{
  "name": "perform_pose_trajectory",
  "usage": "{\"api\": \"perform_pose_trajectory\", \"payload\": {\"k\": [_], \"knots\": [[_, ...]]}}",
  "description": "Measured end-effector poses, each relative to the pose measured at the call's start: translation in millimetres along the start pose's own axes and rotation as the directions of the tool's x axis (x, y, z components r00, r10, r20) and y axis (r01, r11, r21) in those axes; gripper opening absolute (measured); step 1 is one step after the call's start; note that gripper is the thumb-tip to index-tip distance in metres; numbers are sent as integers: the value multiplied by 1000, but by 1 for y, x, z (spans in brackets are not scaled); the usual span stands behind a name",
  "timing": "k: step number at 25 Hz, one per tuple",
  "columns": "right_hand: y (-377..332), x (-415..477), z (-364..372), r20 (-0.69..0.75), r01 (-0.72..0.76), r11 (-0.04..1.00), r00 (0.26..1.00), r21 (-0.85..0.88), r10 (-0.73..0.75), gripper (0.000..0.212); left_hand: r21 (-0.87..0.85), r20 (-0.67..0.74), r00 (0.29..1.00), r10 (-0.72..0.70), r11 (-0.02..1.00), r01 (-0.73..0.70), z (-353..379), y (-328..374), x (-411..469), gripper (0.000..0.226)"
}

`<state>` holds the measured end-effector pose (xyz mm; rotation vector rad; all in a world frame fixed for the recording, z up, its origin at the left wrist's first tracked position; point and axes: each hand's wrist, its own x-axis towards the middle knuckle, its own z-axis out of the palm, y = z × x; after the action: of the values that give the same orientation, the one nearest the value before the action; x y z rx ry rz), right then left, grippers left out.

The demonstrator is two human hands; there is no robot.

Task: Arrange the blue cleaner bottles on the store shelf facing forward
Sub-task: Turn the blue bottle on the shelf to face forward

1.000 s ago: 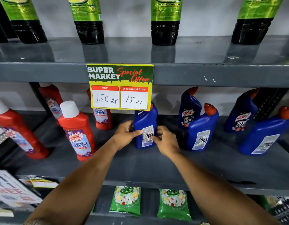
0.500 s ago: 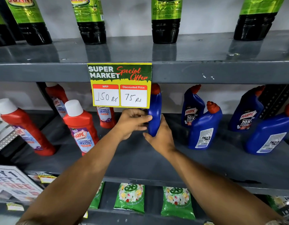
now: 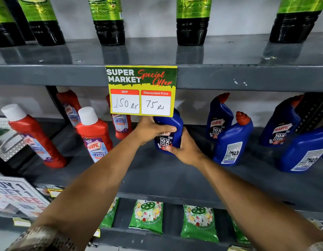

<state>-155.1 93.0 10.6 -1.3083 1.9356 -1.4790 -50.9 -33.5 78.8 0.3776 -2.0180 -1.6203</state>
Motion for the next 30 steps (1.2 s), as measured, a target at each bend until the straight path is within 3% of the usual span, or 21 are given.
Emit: {"api": "perform_pose_trajectory", "payload": {"k": [10, 18, 22, 23, 25, 27, 28, 30], "knots": [[21, -11, 3, -3, -124, 990, 992, -74, 124, 76, 31, -48, 996, -77, 996, 79, 11, -24, -5, 73], [37, -8, 14, -20, -211, 956, 977, -204, 212, 58, 4, -180, 979, -94, 995, 96, 21, -52, -15, 72], [37, -14, 14, -28, -173, 973, 985, -152, 171, 69, 84, -247, 966, -80, 991, 103, 24, -48, -20, 81], [38, -19, 13, -66, -166, 978, 985, -125, 159, 73, 182, -339, 941, -13, 980, 79, 25, -46, -25, 82], [43, -36, 8, -173, -152, 980, 976, -129, 129, 71, 515, -471, 813, 341, 855, -60, 27, -43, -35, 77], [53, -58, -4, -260, -120, 973, 963, -199, 66, 57, 738, -338, 648, 682, 620, -267, 36, -38, -43, 64], [58, -71, -13, -299, -117, 968, 953, -224, 46, 47, 756, -243, 613, 752, 543, -366, 45, -35, -44, 55], [65, -94, -33, -420, -151, 959, 907, -241, 37, 27, 678, -83, 672, 736, 536, -503, 70, -30, -41, 42]]}}
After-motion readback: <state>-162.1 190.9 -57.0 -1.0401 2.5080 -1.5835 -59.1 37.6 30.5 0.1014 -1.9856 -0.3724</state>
